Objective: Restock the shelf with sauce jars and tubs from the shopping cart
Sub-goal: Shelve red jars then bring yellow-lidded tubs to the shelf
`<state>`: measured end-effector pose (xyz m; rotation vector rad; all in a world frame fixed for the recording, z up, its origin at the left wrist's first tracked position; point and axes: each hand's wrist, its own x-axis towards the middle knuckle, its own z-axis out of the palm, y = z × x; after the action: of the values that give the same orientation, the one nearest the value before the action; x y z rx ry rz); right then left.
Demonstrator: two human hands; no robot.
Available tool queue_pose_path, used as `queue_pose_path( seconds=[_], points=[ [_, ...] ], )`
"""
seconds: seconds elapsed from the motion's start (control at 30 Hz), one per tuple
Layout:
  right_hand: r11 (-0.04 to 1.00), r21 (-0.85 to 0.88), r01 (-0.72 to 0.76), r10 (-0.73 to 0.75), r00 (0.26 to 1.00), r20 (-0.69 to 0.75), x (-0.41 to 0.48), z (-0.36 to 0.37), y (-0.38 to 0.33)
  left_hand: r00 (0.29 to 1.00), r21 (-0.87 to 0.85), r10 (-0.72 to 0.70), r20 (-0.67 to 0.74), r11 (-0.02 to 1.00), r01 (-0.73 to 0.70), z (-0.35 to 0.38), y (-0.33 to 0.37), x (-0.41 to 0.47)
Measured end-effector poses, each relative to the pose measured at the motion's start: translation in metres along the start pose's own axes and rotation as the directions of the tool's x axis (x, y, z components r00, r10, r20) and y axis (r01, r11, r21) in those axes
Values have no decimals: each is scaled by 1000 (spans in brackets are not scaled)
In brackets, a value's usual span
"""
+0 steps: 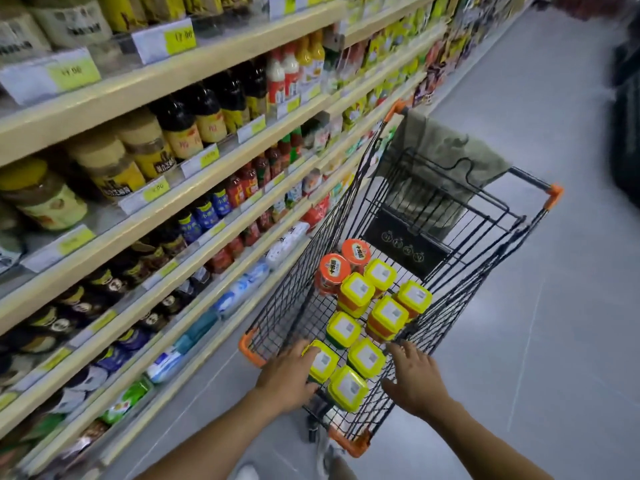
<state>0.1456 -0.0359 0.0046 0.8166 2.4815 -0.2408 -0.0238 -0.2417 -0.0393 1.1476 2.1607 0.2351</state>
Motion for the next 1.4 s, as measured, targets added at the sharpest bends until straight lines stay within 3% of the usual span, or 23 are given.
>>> queue_pose_path(
  seconds=[0.37,0.67,0.9,1.13,1.4],
  points=[
    [972,-101,210,-160,918,364,120,45,36,942,-71,-292,163,949,307,52,-7,84],
    [985,-103,140,-72,867,493,176,92,38,851,-38,-464,247,873,487,99,-17,130],
    [995,-47,84,-47,848,527,211,126,38,831,17,-478,284,869,494,128,-17,160],
    [994,77,73,-103,844,527,226,157,37,853,48,-470,228,880,472,160,-26,175],
    [988,151,-26,-57,854,517,239,170,27,865,63,-461,197,887,458,171,-32,189]
  ],
)
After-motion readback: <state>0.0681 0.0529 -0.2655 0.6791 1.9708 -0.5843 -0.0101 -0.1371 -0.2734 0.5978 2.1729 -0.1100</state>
